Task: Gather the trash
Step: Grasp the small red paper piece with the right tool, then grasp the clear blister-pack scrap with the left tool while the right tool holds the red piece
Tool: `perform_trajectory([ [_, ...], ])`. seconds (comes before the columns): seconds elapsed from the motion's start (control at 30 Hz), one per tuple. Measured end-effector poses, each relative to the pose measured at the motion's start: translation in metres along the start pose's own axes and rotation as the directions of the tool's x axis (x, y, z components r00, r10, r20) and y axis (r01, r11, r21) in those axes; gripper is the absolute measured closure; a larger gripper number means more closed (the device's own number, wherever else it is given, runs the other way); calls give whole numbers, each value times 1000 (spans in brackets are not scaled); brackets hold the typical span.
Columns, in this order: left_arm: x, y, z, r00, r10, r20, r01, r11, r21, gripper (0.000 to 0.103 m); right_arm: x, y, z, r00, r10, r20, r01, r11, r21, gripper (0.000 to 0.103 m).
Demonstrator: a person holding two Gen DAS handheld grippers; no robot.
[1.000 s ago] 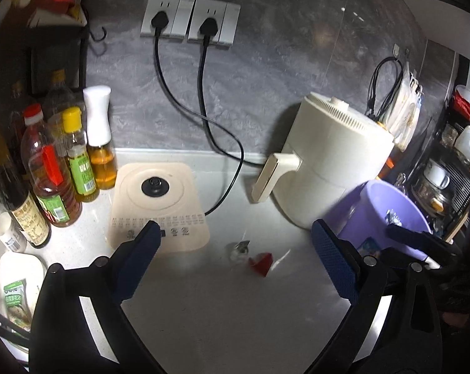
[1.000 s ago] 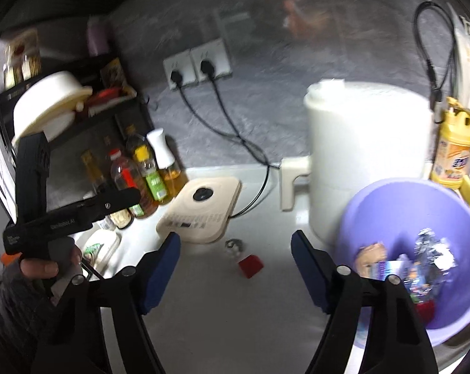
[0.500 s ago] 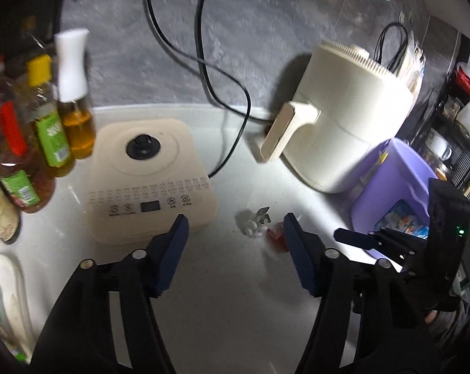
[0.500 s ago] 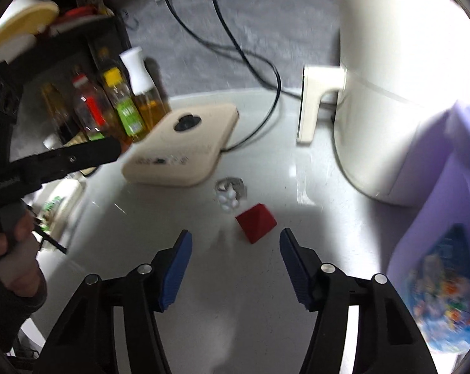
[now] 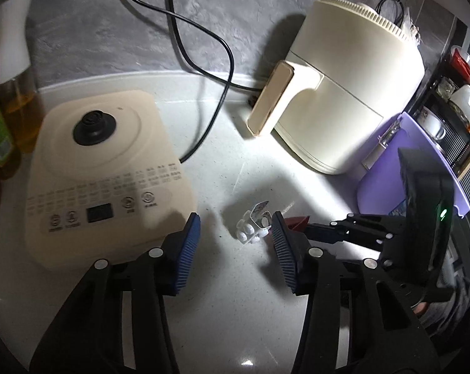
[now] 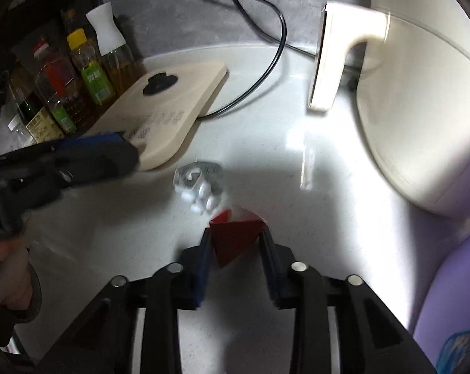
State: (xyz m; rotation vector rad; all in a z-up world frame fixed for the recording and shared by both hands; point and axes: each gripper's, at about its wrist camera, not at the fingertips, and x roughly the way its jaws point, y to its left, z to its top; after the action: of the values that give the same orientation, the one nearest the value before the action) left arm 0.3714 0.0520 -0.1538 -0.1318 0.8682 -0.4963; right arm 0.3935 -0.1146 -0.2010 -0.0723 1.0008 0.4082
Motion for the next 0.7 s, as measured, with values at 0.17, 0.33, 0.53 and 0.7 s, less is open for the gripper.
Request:
perform_trajectory([
  [0.17, 12, -4, 2, 1000, -20, -18, 20, 1000, 21, 56, -14, -5, -5, 1000, -15, 11, 15, 1000, 26, 82],
  [0.33, 29, -13, 4, 998, -38, -42, 39, 998, 42, 56, -34, -9, -13, 999, -26, 34, 24, 999, 45, 82],
  [0.53, 51, -25, 4, 997, 1, -83, 6, 996, 87, 79, -59, -14, -18, 996, -51, 71, 46, 996, 71, 82],
  [0.7, 14, -35, 10, 1000, 19, -19, -18, 996, 85, 80, -88, -10, -19, 991, -35, 126, 25, 997, 75, 82],
])
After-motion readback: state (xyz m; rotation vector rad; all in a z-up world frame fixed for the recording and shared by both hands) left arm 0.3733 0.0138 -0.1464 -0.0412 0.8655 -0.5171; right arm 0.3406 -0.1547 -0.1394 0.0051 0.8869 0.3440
